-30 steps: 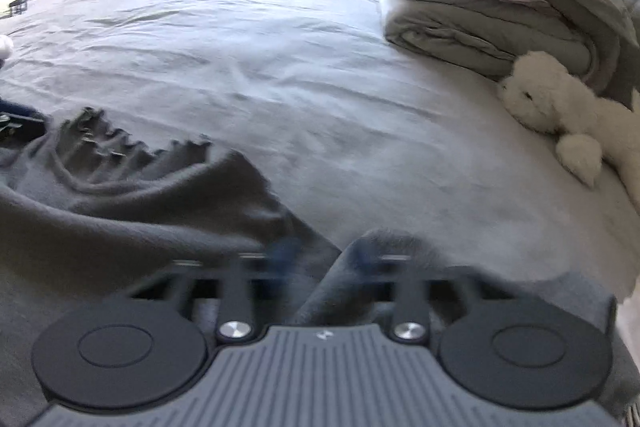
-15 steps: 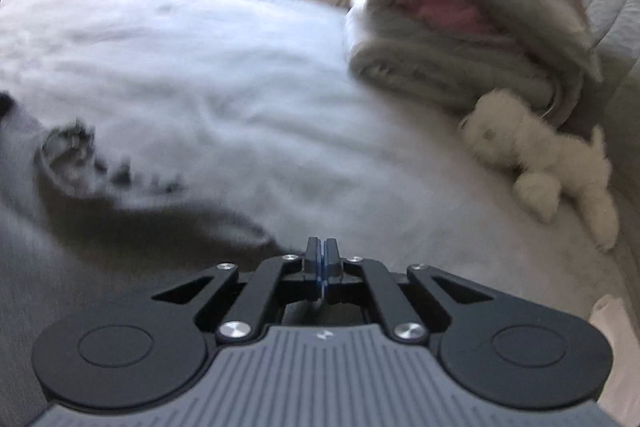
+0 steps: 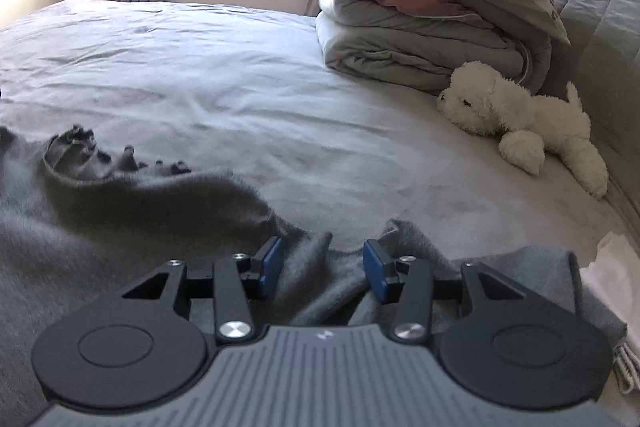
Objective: Fold clothes
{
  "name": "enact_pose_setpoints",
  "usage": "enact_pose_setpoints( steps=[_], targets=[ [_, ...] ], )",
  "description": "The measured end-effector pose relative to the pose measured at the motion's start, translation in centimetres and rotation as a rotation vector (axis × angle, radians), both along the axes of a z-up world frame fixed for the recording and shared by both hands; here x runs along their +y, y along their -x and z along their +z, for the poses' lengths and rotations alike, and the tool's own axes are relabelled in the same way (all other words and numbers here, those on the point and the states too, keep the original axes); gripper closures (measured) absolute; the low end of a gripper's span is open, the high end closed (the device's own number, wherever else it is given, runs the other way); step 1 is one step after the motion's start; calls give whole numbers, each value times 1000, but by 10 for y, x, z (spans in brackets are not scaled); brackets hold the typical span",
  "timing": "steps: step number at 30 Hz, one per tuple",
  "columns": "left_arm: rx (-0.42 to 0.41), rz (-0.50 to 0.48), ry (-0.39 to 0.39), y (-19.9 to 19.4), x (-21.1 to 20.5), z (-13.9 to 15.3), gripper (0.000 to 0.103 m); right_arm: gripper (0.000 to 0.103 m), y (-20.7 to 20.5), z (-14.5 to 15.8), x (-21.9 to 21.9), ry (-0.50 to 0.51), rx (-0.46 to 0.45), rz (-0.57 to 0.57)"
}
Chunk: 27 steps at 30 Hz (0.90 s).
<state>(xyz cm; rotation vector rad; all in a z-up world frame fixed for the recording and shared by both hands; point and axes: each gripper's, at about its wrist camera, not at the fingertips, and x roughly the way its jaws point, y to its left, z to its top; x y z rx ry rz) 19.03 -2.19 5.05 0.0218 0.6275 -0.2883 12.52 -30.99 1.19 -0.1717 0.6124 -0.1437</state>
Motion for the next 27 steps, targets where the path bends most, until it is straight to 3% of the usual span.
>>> enact_pose_setpoints(
  steps=[10, 14, 16, 18, 19, 21, 22, 23, 24, 27],
  targets=[
    [49, -19, 20, -3, 4, -2, 80, 49, -5, 5, -4, -46, 18, 9],
    [55, -34, -2, -1, 2, -4, 63, 41, -20, 15, -18, -106, 60, -15],
    [75, -58, -30, -1, -4, -14, 64, 40, -26, 14, -26, -108, 83, -38],
    [81, -58, -71, 0, -11, -24, 79, 38, -31, 6, -34, -160, 108, -48],
    [84, -58, -91, 1, -15, -30, 80, 37, -31, 2, -34, -168, 95, -51],
    [79, -68, -98, 2, -18, -34, 97, 44, -32, 1, -27, -139, 80, -31],
    [76, -74, -98, 3, -19, -32, 97, 65, -32, 0, -23, -122, 74, -20],
    [68, -72, -102, 4, -19, -31, 98, 93, -32, 1, -21, -115, 73, -15],
    [61, -68, -102, 4, -18, -29, 98, 99, -33, 1, -18, -111, 73, -13],
    [42, -40, -54, 4, -11, -19, 98, 101, -34, 3, -7, -53, 61, -16]
  ],
)
